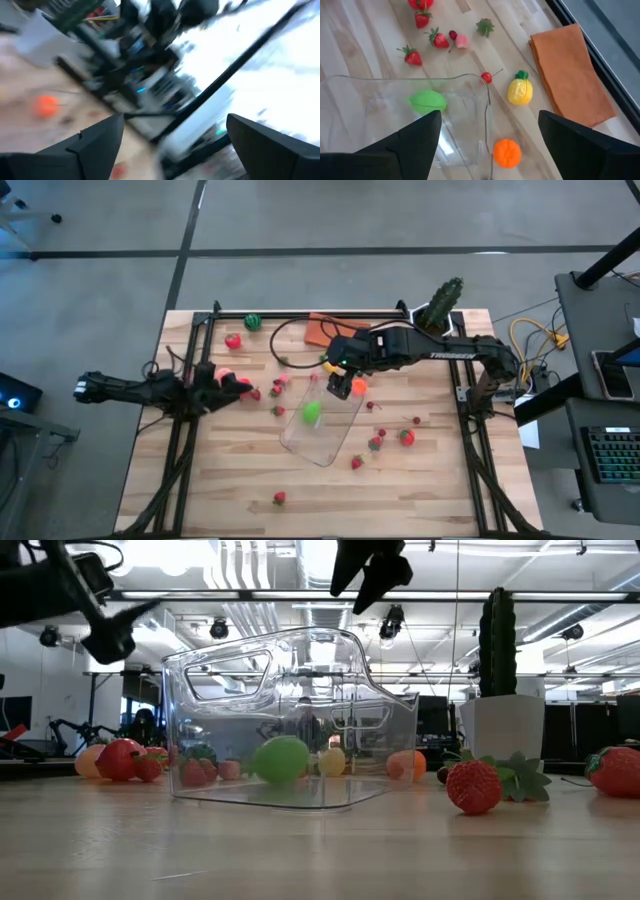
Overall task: Pick and placing Produce into tupperware
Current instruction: Put the peach into the transparent bin
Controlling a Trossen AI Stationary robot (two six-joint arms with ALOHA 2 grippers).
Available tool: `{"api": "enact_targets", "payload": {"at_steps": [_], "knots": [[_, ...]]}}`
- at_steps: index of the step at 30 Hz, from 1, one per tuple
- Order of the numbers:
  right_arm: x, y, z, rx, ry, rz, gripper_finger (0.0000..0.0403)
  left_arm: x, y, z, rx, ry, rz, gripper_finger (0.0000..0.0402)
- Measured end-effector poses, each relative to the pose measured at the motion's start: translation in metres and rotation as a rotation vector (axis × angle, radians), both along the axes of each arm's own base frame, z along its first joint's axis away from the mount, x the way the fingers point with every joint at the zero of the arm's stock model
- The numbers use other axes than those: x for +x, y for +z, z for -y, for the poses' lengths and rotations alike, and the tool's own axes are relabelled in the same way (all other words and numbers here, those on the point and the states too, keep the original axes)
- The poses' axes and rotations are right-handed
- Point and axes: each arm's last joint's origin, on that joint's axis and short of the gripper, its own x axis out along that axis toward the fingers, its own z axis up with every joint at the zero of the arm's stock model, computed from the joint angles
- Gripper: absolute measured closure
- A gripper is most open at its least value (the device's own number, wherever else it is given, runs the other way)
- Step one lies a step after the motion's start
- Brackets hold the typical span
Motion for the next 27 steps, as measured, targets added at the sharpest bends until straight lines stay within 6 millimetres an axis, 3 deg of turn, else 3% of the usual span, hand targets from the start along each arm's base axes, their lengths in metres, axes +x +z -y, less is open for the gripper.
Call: {"api": "enact_targets", "payload": {"at_steps": [4,15,20,27], "knots": [[0.0,0.0,0.0,0.0,0.0,0.001,0.0076,-0.002,0.009,-0.001,-0.043,-0.002,0.089,0.0063],[0.0,0.0,0.004,-0.02,-0.008,-0.002,0.0076,-0.004,0.012,-0.001,-0.051,0.006,0.126,0.0063],[0.0,0.0,0.005,-0.022,-0.007,-0.003,0.0076,-0.004,0.015,-0.005,-0.094,0.151,0.131,0.0063],[0.0,0.0,0.006,-0.041,0.024,-0.014,0.0076,-0.008,0.054,-0.009,0.184,0.372,0.142,0.0063]]}}
